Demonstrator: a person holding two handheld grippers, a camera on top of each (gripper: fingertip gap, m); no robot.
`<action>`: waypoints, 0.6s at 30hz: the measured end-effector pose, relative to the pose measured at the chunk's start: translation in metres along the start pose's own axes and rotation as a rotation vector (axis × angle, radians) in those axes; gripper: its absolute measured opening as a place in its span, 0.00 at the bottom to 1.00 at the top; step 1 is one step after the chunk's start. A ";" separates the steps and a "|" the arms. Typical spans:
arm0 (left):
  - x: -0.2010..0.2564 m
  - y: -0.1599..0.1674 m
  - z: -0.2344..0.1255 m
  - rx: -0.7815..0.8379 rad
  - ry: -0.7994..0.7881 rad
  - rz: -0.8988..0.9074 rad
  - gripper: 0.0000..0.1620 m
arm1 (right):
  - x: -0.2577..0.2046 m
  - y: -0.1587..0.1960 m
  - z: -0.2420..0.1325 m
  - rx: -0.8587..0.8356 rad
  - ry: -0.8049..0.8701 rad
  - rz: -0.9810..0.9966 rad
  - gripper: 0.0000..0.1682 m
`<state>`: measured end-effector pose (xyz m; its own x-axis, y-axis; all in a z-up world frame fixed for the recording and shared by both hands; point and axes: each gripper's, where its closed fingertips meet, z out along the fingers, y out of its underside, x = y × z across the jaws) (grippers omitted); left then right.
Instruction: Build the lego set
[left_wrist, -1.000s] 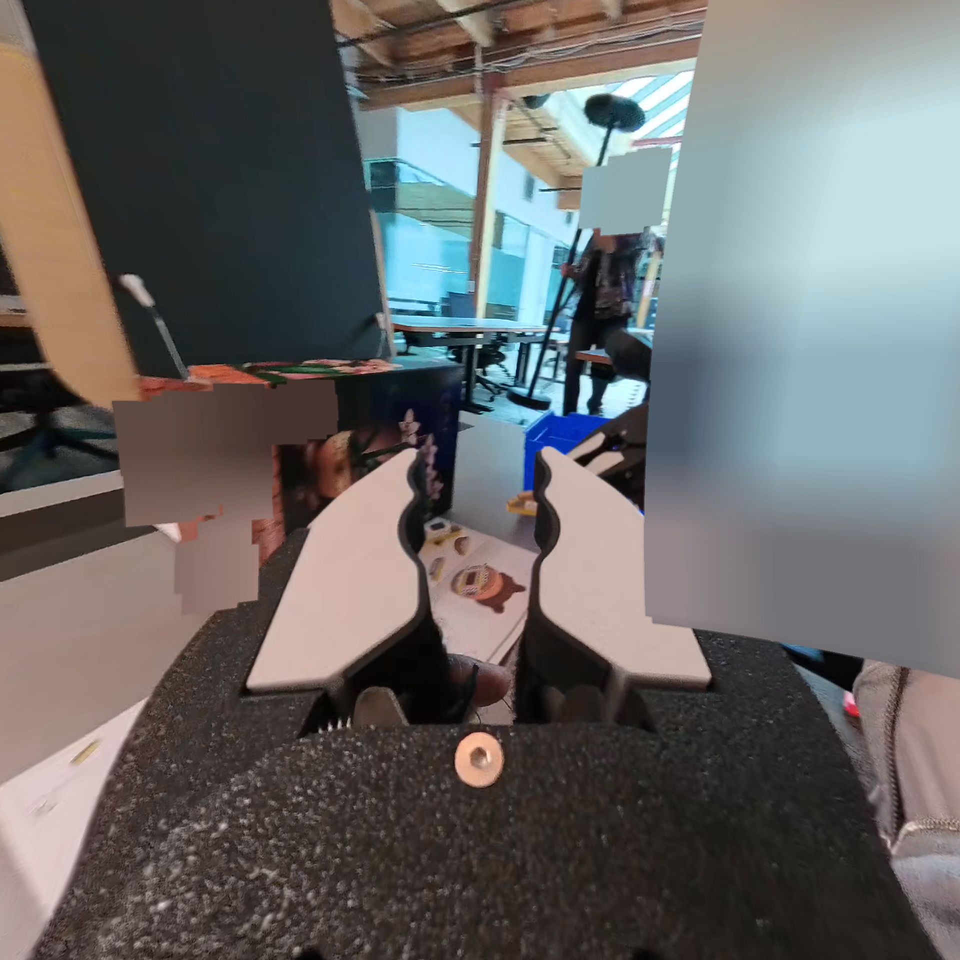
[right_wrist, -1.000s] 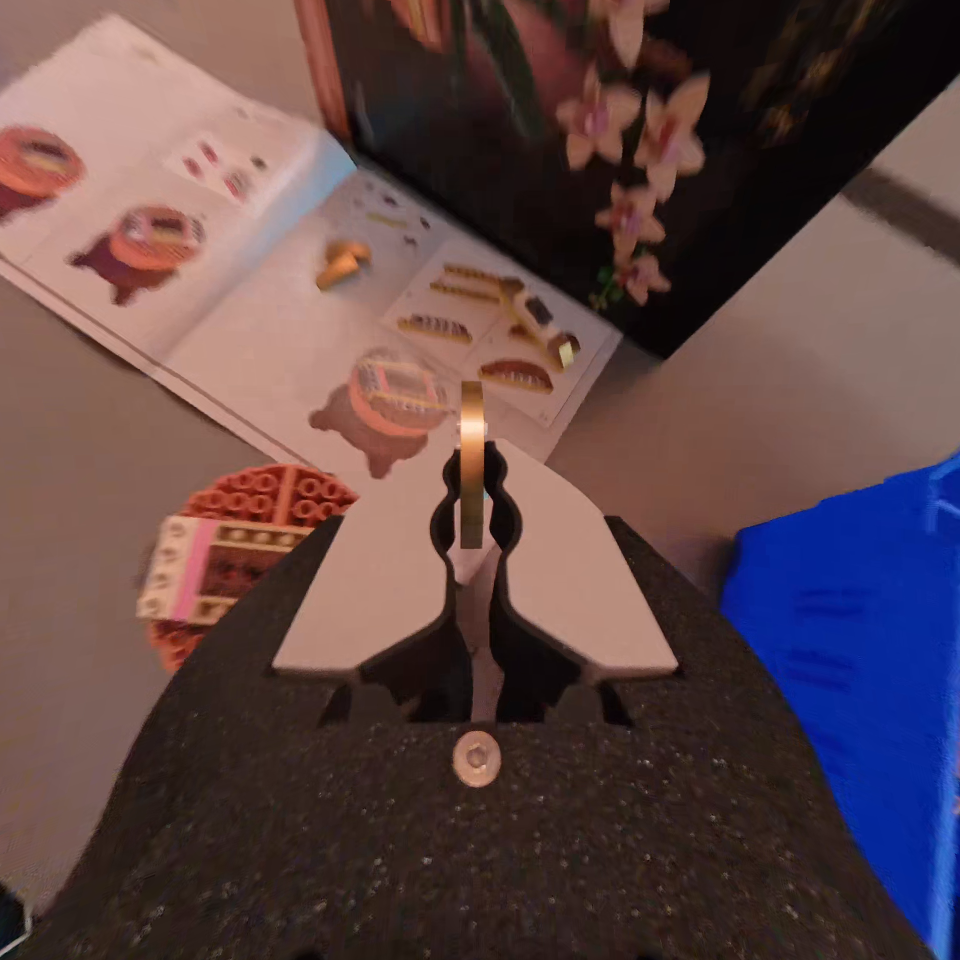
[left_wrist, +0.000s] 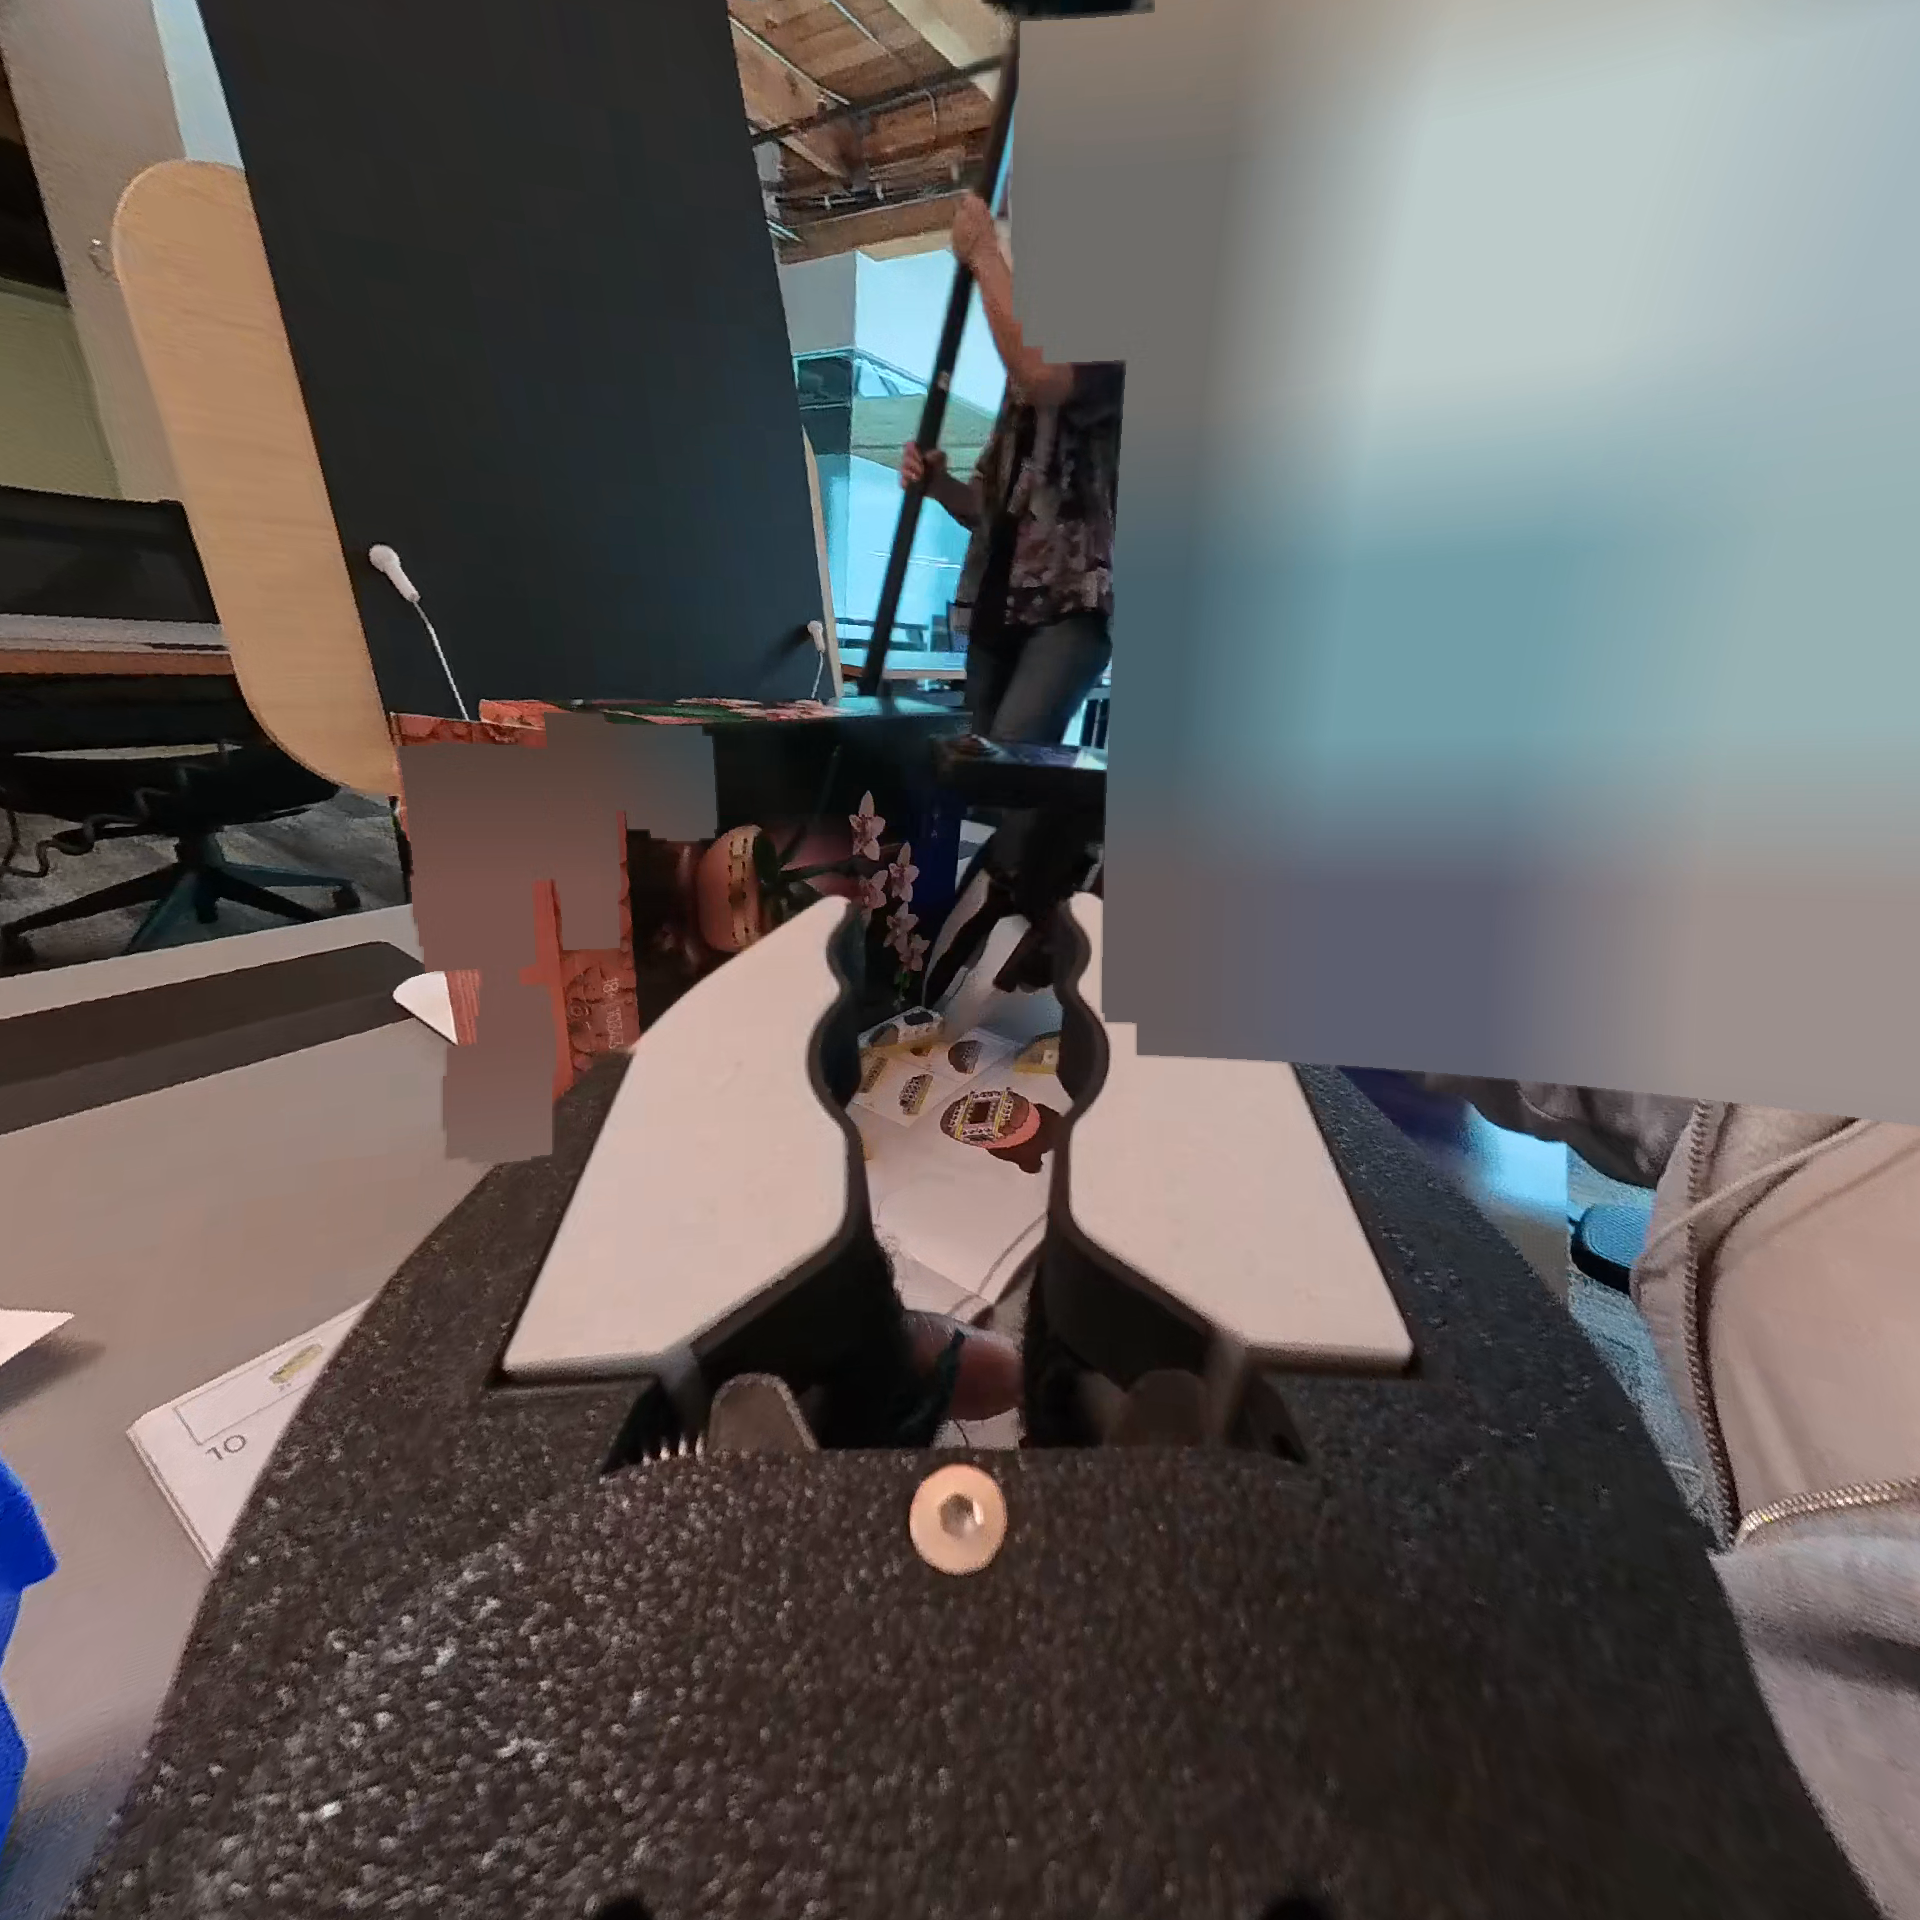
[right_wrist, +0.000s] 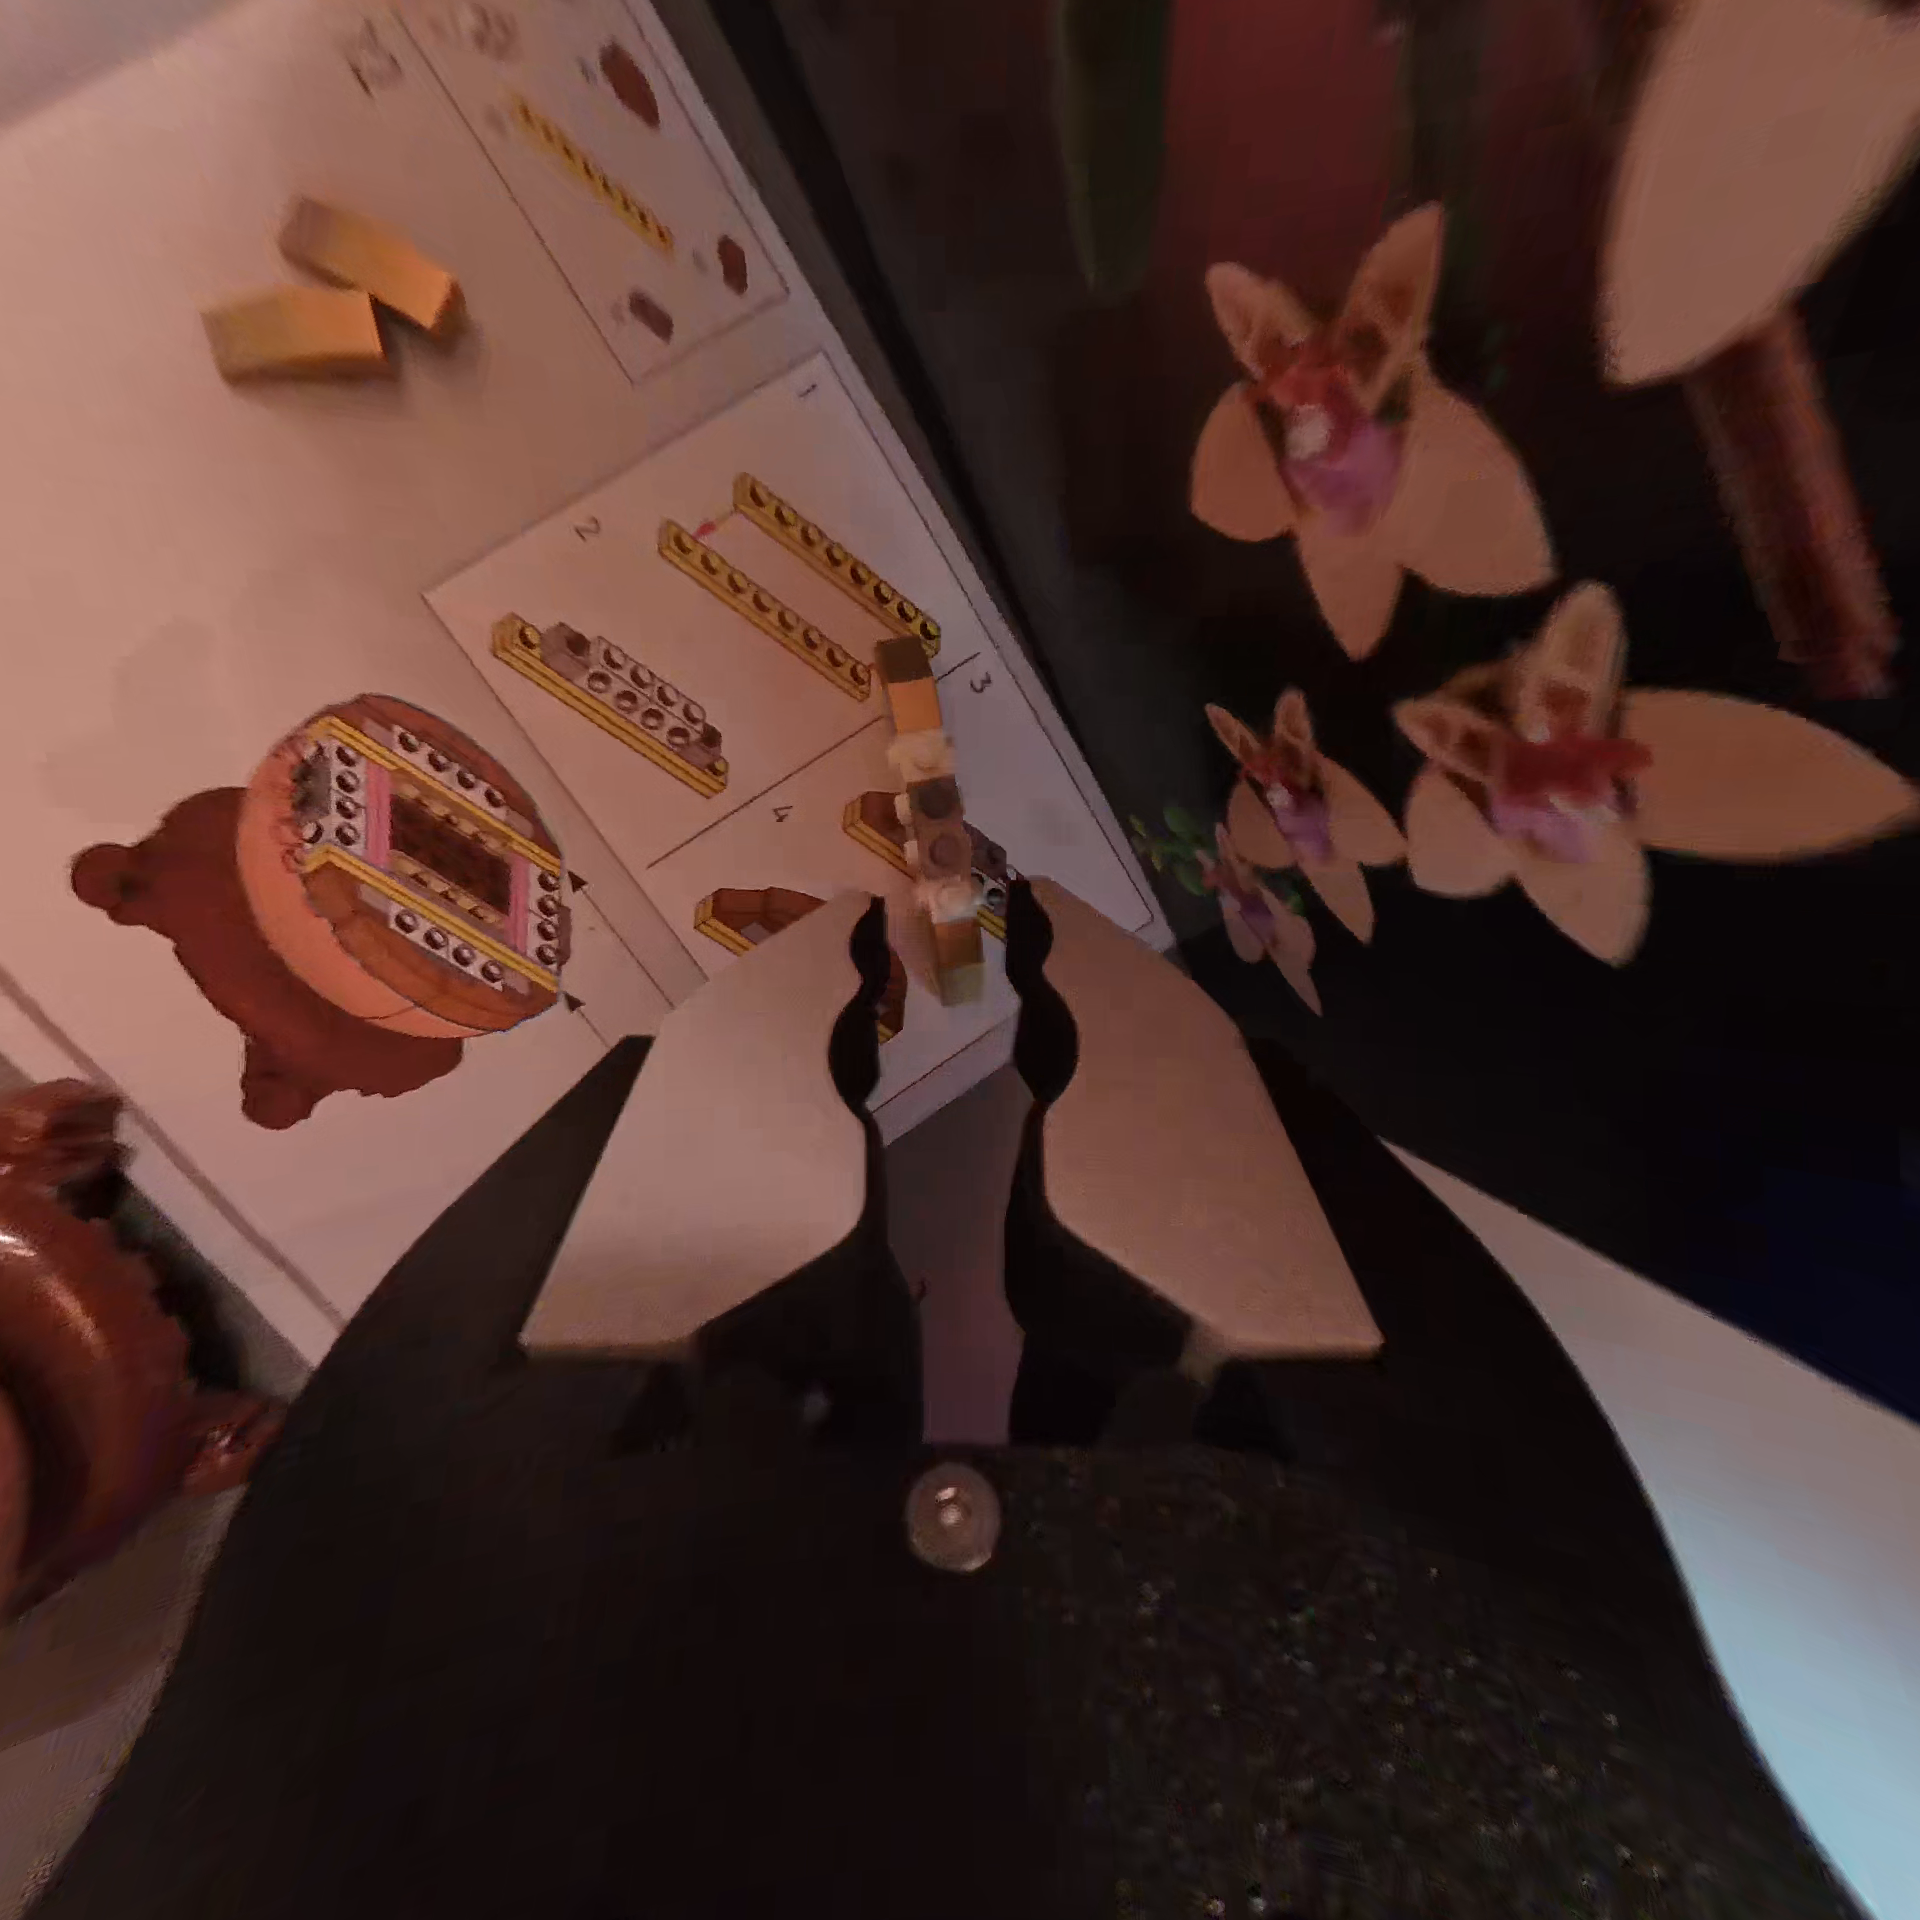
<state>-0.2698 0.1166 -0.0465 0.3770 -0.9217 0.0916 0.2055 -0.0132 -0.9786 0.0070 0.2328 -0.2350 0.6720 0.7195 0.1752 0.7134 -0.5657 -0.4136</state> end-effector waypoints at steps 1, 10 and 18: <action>0.001 0.002 0.000 -0.006 0.011 -0.004 0.21 | -0.001 0.000 0.004 -0.008 -0.010 -0.017 0.07; 0.026 0.043 0.032 -0.087 0.301 -0.266 0.23 | -0.114 -0.092 -0.106 0.325 -0.472 -0.132 0.06; 0.034 0.038 0.049 0.021 0.328 -0.362 0.20 | -0.193 -0.119 -0.146 0.255 -0.545 -0.333 0.07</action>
<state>-0.2050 0.1042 -0.0712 -0.0256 -0.9331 0.3588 0.2903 -0.3504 -0.8905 -0.1781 0.1023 -0.0891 0.1820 0.9763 -0.1171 0.7506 -0.2149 -0.6249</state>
